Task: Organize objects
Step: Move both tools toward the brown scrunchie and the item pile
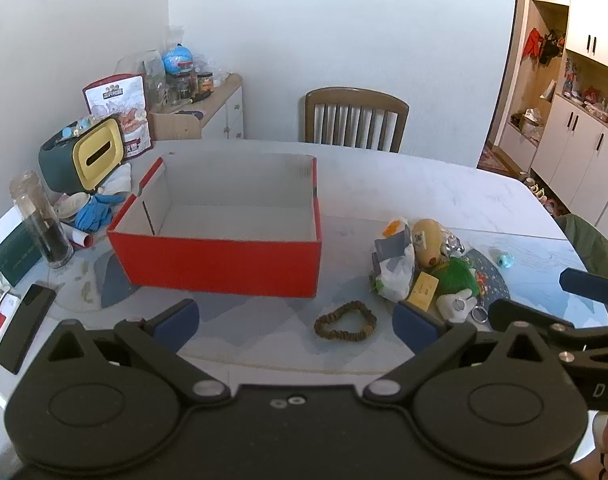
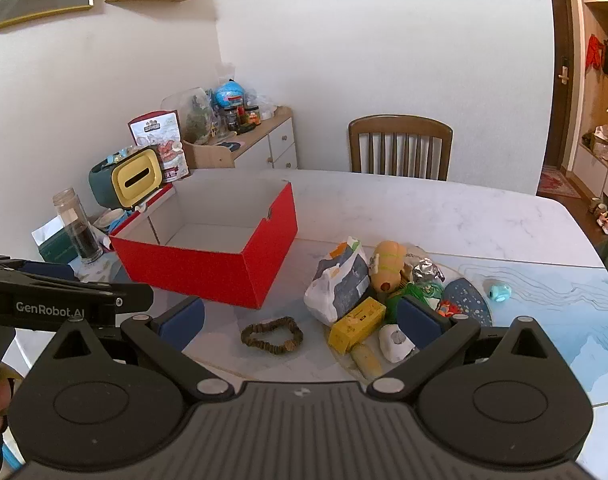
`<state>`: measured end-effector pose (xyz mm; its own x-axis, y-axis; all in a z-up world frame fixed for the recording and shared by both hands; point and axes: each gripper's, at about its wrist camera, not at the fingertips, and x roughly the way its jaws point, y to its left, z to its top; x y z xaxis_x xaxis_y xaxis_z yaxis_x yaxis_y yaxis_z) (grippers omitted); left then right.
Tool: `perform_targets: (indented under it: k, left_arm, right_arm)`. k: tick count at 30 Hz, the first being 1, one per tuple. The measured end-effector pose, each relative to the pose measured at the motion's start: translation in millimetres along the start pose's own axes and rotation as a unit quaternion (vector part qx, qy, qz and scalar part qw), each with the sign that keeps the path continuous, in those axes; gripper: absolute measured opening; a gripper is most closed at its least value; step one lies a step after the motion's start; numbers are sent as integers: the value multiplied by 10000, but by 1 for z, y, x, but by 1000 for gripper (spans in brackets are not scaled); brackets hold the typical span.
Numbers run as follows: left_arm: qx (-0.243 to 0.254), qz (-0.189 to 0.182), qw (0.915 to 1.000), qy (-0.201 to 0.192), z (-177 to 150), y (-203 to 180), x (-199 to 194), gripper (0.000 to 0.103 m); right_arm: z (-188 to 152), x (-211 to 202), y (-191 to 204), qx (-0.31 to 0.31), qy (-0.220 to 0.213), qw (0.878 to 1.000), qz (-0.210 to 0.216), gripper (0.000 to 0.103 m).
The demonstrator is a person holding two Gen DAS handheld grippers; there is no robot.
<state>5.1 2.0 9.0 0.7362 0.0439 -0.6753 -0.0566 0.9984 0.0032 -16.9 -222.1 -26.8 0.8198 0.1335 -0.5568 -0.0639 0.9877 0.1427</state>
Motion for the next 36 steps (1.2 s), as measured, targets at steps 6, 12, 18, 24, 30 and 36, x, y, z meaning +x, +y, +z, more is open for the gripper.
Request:
perform_targets:
  k: [6, 12, 18, 24, 30, 36]
  left_arm:
    - [26, -3, 10000, -27, 6, 4, 8, 103]
    - [96, -27, 9999, -110, 15, 8, 15, 103]
    - [133, -80, 9998, -152, 23, 14, 22, 103]
    - [165, -153, 9996, -193, 28, 20, 27, 103]
    - [197, -248, 9993, -218, 31, 25, 31, 103]
    - [237, -338, 9990, -146, 32, 21, 38, 103]
  right_arm:
    - [4, 7, 1, 13, -26, 10000, -42, 103]
    - [9, 16, 3, 79, -60, 9998, -147, 103]
    - [16, 20, 7, 66, -222, 9993, -300, 103]
    - [21, 25, 12, 97, -251, 9989, -381, 103]
    - [25, 30, 18, 117, -292, 9982, -513, 103]
    - [26, 33, 18, 137, -254, 9978, -592, 103]
